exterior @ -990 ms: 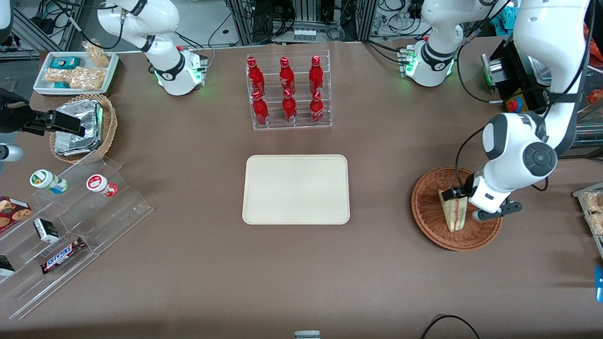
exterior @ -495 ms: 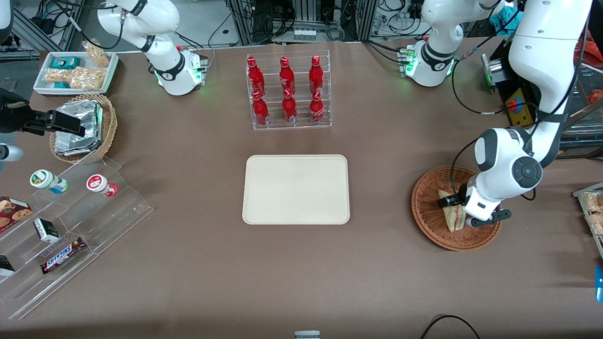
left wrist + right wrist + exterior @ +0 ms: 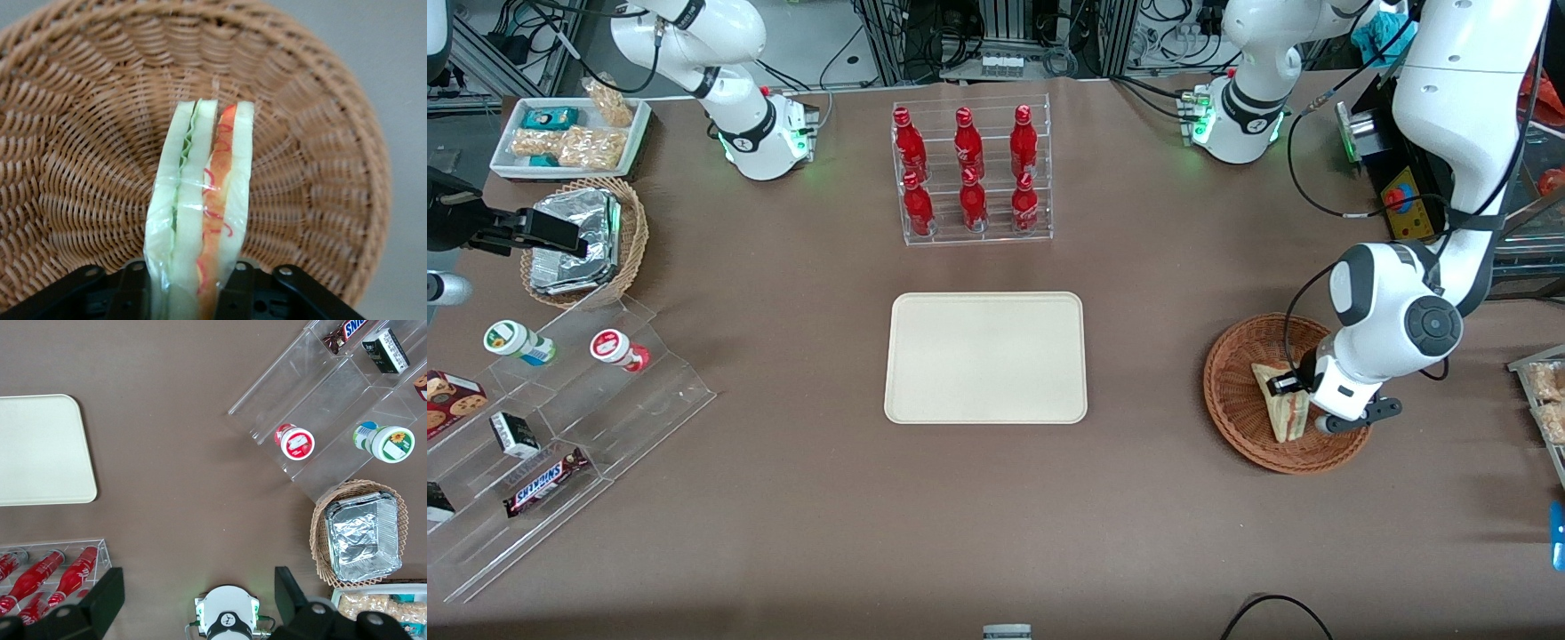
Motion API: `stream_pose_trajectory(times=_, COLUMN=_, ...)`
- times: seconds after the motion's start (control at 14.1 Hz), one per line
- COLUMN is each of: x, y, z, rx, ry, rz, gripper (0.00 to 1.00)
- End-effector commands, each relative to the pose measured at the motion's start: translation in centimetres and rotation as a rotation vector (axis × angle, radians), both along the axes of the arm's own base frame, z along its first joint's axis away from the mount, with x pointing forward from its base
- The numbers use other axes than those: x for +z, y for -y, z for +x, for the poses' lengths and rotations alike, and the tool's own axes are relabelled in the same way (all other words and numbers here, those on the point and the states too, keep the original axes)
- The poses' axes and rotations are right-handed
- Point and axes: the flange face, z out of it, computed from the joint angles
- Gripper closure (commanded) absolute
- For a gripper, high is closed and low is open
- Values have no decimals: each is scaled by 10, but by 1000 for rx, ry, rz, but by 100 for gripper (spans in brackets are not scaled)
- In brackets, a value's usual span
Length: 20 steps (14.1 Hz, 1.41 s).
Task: Place sandwich from basket to tray
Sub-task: 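Close the left gripper on the sandwich and lift it, then carry the sandwich with the left gripper over the white tray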
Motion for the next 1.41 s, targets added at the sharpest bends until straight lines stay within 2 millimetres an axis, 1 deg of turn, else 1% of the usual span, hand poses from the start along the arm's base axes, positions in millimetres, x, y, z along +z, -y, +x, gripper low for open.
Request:
stream_pose_trajectory(times=0.0, x=49, y=46, z=13, rx=8, ry=1, rz=-8, gripper=87)
stream_pose_trajectory(times=0.07, x=60, y=73, z=15, rx=13, ry=2, rz=-10, gripper=87)
stream_pose_trajectory(times=0.21, x=70, y=140, z=11, rx=5, ry=7, rz=0, gripper=87)
stream_pose_trajectory(times=0.28, x=70, y=171, z=7, rx=-17, ry=11, rz=-3, gripper=87)
stream_pose_trajectory(times=0.35, x=67, y=199, z=1, rx=-43, ry=7, rz=-6, gripper=87)
stream_pose_trajectory(times=0.42, x=65, y=233, z=-6, rx=-65, ry=9, rz=-13, gripper=87)
stream_pose_trajectory(times=0.49, x=64, y=262, z=-10, rx=-79, ry=11, rz=-19, gripper=87)
stream_pose_trajectory(times=0.57, x=61, y=298, z=-14, rx=-86, ry=10, rz=-29, gripper=86)
stream_pose_trajectory(times=0.64, x=52, y=332, z=-21, rx=-92, ry=-16, rz=-25, gripper=86)
stream_pose_trajectory(times=0.78, x=35, y=388, z=-25, rx=-107, ry=-54, rz=-24, gripper=85)
stream_pose_trajectory(times=0.85, x=25, y=409, z=-27, rx=-107, ry=-55, rz=-21, gripper=85)
stream_pose_trajectory(times=0.99, x=6, y=434, z=-34, rx=-112, ry=-34, rz=39, gripper=84)
stream_pose_trajectory(times=1.06, x=-5, y=449, z=-45, rx=-130, ry=-28, rz=63, gripper=83)
stream_pose_trajectory(times=1.13, x=-12, y=462, z=-57, rx=-153, ry=-30, rz=68, gripper=81)
stream_pose_trajectory(times=1.27, x=-26, y=483, z=-77, rx=-189, ry=-47, rz=77, gripper=80)
stream_pose_trajectory(times=1.34, x=-32, y=499, z=-93, rx=-218, ry=-50, rz=80, gripper=79)
